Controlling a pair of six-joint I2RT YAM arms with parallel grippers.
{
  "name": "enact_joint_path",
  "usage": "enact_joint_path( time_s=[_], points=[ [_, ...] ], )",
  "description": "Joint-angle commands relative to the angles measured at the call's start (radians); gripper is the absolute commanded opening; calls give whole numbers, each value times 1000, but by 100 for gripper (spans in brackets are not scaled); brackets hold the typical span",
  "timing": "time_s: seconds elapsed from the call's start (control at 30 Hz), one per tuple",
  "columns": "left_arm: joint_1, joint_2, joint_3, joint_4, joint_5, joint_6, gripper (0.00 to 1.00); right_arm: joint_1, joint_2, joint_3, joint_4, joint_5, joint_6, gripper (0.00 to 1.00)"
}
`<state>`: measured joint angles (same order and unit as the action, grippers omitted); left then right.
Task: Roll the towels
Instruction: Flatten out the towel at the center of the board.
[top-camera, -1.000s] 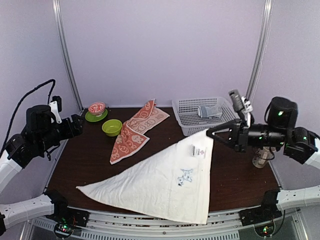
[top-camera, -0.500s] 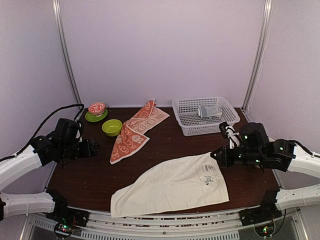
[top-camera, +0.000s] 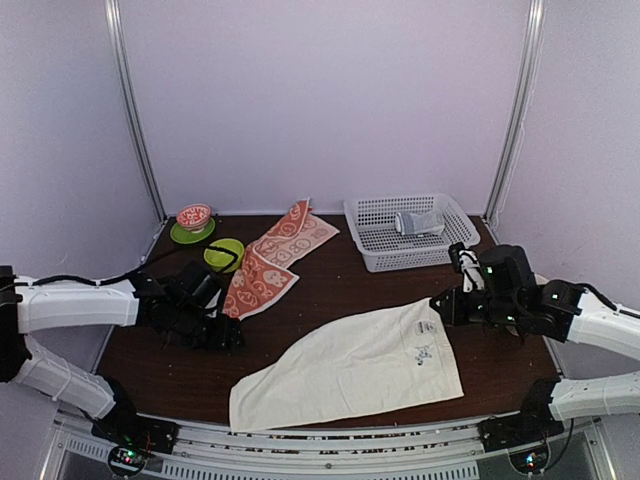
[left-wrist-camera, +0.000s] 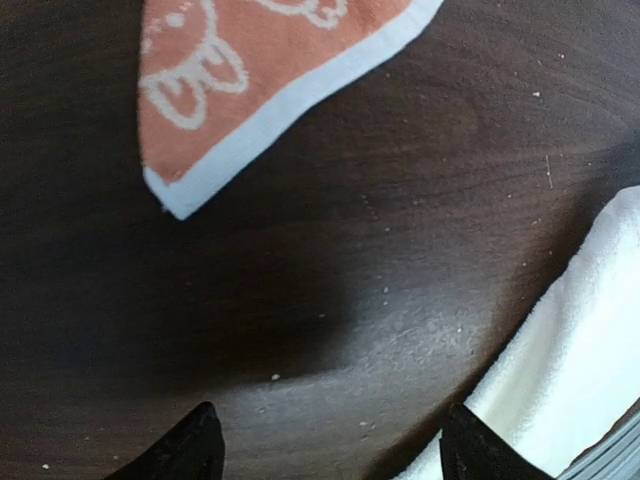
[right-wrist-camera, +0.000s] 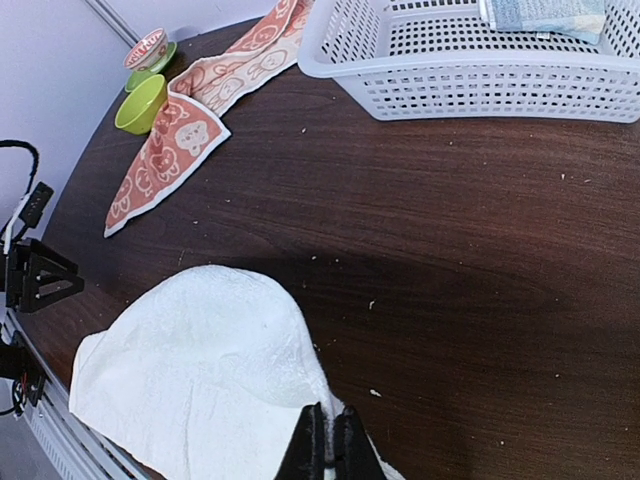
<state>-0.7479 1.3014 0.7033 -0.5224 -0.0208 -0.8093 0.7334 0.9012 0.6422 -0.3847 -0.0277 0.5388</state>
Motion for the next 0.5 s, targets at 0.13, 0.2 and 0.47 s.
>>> enact_joint_path(
  time_s=[0.13,0.2,0.47],
  points=[
    [-116,227,119,83,147,78,73,-4,-76,-4,-15,-56,-33,0],
    [-139,264,119,82,148,71,67,-5,-84,-2,-18,-59,-29,0],
    [-228,291,98,83,141,56,56,-4,-108,7,-43,-60,-30,0]
  ],
)
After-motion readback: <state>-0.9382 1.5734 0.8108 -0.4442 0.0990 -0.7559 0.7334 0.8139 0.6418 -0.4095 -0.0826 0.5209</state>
